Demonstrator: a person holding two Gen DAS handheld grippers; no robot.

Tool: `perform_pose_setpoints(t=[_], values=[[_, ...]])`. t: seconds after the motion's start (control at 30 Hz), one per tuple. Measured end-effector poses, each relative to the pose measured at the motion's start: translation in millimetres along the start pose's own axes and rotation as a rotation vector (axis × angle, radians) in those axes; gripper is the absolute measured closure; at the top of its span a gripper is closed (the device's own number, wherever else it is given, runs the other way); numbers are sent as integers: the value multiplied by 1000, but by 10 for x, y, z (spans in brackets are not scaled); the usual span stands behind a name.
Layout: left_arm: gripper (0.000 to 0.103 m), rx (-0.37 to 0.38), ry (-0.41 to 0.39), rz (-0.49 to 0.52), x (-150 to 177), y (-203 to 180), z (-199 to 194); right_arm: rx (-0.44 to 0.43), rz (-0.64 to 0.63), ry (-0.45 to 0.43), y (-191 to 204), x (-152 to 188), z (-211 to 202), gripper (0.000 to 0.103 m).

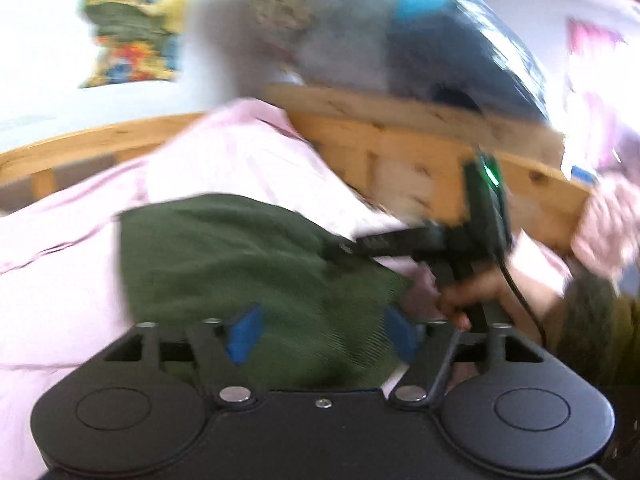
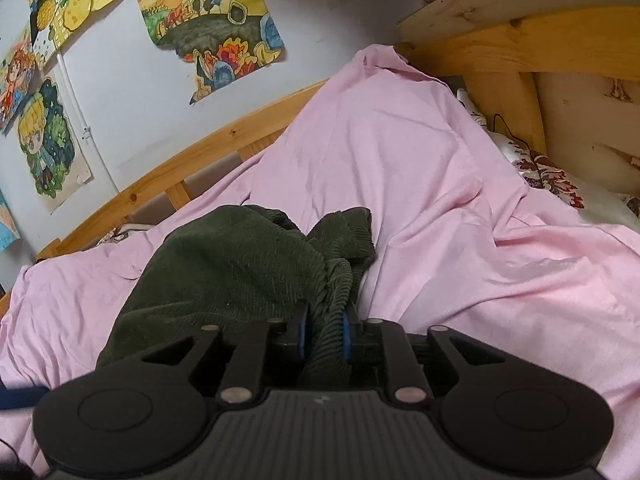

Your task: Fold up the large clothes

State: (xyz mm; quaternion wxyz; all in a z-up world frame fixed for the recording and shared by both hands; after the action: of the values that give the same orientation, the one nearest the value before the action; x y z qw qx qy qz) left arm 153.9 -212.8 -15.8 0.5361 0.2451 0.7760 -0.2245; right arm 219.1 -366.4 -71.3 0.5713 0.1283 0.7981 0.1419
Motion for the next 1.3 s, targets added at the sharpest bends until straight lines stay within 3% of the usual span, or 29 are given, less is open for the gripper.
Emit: perform_pose_setpoints(t=[0.1,0.17,0.23,0.37,0.43,0.6,0.77,0.9,1.0,1.03,1.07,1.13,1.3], values=[[2,-163,-3,-90,-2,362,-64,38,-45,-26,29,-20,-50,67],[2,-297,40,-142,91,651,-60,76,-77,-54,79,-56,-132,54],[2,-372,107,-211,219,909,3,116,-118,-108,178,-112,-273,44],[3,-385,188,-372,444,1212,105,91,-191,-195,515,-195,-519,24],[3,-363,222,-393,539,1230,155,91,-274,-167,695,-138,-526,20],[3,-331,236,-364,596,1187,207,201,-472,-7,763,289,-451,22],[3,-298,262,-345,759,1146,210,226,-331,80,506,440,-407,20],[2,-291,267,-342,810,1127,235,245,-335,55,478,463,-462,20],[2,-296,265,-333,806,1129,213,212,-324,-48,541,334,-577,20],[2,-300,264,-327,806,1131,210,207,-322,-81,561,273,-600,28],[2,-301,264,-326,808,1129,210,199,-326,-105,584,222,-611,51],[2,-300,268,-329,811,1117,224,169,-331,-112,640,189,-571,70],[2,-300,273,-300,815,1056,255,100,-290,-12,690,316,-343,70]])
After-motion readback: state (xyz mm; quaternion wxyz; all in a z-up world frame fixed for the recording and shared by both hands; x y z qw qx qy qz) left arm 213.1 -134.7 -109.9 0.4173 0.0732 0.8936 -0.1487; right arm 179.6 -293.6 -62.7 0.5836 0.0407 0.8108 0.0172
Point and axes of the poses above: each gripper's, at about its wrist camera, not at the fingertips, and z roughly the way its jaws point, y to its left, x to its underside, the point moved 10 cm from there along z, roughly the way its jaws point, and after that the axes turned 6 degrees about -y, right-handed, at the moved point
